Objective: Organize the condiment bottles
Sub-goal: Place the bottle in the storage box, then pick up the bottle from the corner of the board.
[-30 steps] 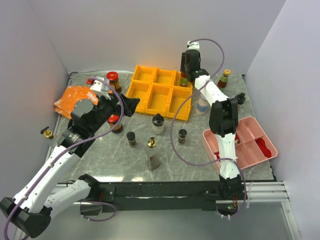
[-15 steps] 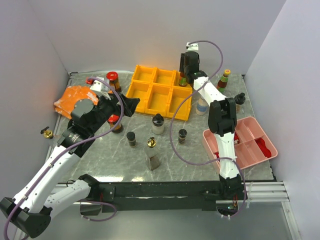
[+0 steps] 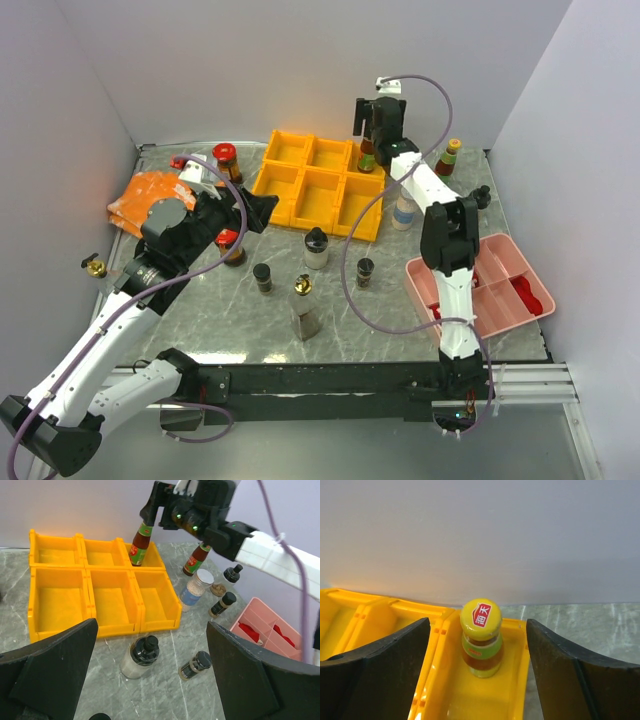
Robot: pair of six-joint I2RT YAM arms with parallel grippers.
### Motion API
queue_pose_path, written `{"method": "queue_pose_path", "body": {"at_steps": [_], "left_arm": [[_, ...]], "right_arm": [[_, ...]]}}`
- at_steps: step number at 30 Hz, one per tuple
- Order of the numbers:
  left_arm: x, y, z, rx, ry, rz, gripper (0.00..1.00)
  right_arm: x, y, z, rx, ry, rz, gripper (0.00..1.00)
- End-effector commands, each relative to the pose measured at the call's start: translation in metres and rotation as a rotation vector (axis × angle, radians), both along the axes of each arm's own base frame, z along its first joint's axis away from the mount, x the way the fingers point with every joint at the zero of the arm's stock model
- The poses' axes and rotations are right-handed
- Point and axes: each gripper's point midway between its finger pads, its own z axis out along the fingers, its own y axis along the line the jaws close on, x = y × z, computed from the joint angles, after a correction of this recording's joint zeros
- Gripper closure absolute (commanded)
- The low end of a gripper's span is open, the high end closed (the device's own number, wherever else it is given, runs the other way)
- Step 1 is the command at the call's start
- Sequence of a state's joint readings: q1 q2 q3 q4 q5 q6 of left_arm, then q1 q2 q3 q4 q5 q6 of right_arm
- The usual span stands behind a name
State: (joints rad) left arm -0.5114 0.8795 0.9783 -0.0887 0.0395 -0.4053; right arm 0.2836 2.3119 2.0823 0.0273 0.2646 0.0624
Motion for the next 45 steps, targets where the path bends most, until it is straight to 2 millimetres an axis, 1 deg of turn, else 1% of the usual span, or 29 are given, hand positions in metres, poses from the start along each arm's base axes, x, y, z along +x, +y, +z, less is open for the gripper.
{"method": "queue_pose_path", "body": {"at_steps": [1,2,4,5,7,8,9,10,11,12,14,17,18,20,21,23,24,25,28,29,30,31,32,36,40,41,43,44,45], "left_arm": [[-0.003,0.005,0.021,-0.014,-0.059,0.015,0.04],[-0.003,0.006,0.022,-0.014,-0.062,0.018,0.03],[-0.002,0.007,0.021,-0.017,-0.062,0.025,0.04],[-0.002,0.007,0.021,-0.016,-0.061,0.027,0.04],[-0.001,0.006,0.019,-0.011,-0.055,0.025,0.04],[0.0,0.006,0.018,-0.008,-0.051,0.027,0.04],[-0.001,0.005,0.018,-0.008,-0.051,0.022,0.04],[0.0,0.005,0.018,-0.006,-0.051,0.022,0.04],[0.0,0.005,0.019,-0.008,-0.053,0.024,0.04],[-0.001,0.005,0.018,-0.008,-0.053,0.022,0.03],[-0.001,0.006,0.018,-0.009,-0.055,0.025,0.04],[0.0,0.007,0.018,-0.006,-0.056,0.03,0.04],[0.0,0.006,0.018,-0.007,-0.054,0.03,0.04],[0.0,0.006,0.017,-0.005,-0.051,0.028,0.04],[0.0,0.005,0.017,-0.005,-0.051,0.025,0.04],[0.001,0.005,0.017,-0.004,-0.05,0.025,0.04],[0.0,0.005,0.017,-0.004,-0.05,0.024,0.04],[0.0,0.005,0.018,-0.008,-0.053,0.024,0.04],[-0.001,0.004,0.018,-0.009,-0.053,0.019,0.04],[-0.001,0.005,0.018,-0.009,-0.053,0.021,0.04],[-0.001,0.005,0.019,-0.01,-0.054,0.021,0.04],[-0.001,0.004,0.017,-0.007,-0.052,0.018,0.03],[0.0,0.004,0.018,-0.008,-0.051,0.019,0.04],[0.0,0.003,0.017,-0.009,-0.049,0.015,0.04],[0.001,0.004,0.015,-0.002,-0.044,0.021,0.04],[0.002,0.004,0.015,-0.001,-0.045,0.024,0.04],[0.003,0.005,0.014,0.002,-0.043,0.03,0.04],[0.002,0.005,0.015,-0.001,-0.047,0.032,0.04],[0.002,0.005,0.015,-0.001,-0.047,0.028,0.04]], "right_arm": [[-0.032,-0.006,0.11,0.065,-0.163,0.011,0.13],[-0.042,-0.008,0.128,0.075,-0.183,0.015,0.13],[-0.053,-0.01,0.125,0.068,-0.158,0.026,0.13],[-0.061,-0.013,0.138,0.069,-0.169,0.025,0.12],[-0.068,-0.023,0.135,0.059,-0.136,-0.005,0.12],[-0.074,-0.028,0.14,0.057,-0.132,-0.017,0.12],[-0.077,-0.036,0.134,0.055,-0.101,-0.042,0.13],[-0.078,-0.044,0.133,0.053,-0.089,-0.072,0.13],[-0.078,-0.057,0.13,0.054,-0.075,-0.1,0.13],[-0.08,-0.063,0.125,0.058,-0.045,-0.115,0.14],[-0.08,-0.086,0.117,0.052,-0.014,-0.171,0.14],[-0.082,-0.113,0.104,0.033,0.041,-0.254,0.16],[-0.084,-0.129,0.101,0.031,0.06,-0.293,0.17],[-0.086,-0.146,0.095,0.019,0.08,-0.338,0.18],[-0.088,-0.159,0.089,0.017,0.097,-0.365,0.19],[-0.089,-0.17,0.084,0.017,0.109,-0.379,0.2],[-0.089,-0.174,0.077,0.015,0.124,-0.379,0.21],[-0.09,-0.185,0.075,0.019,0.126,-0.391,0.22],[-0.089,-0.198,0.061,0.019,0.152,-0.39,0.28],[-0.087,-0.202,0.052,0.016,0.173,-0.395,0.29],[-0.086,-0.2,0.049,0.014,0.186,-0.385,0.29],[-0.087,-0.215,0.044,0.017,0.194,-0.407,0.29],[-0.085,-0.217,0.037,0.018,0.206,-0.406,0.29],[-0.08,-0.225,0.025,0.034,0.221,-0.392,0.3],[-0.074,-0.224,0.012,0.027,0.242,-0.362,0.33],[-0.071,-0.222,0.004,0.027,0.255,-0.35,0.34],[-0.069,-0.223,-0.002,0.016,0.267,-0.34,0.35],[-0.067,-0.222,-0.01,0.011,0.282,-0.332,0.35],[-0.066,-0.223,-0.012,0.006,0.288,-0.332,0.36]]}}
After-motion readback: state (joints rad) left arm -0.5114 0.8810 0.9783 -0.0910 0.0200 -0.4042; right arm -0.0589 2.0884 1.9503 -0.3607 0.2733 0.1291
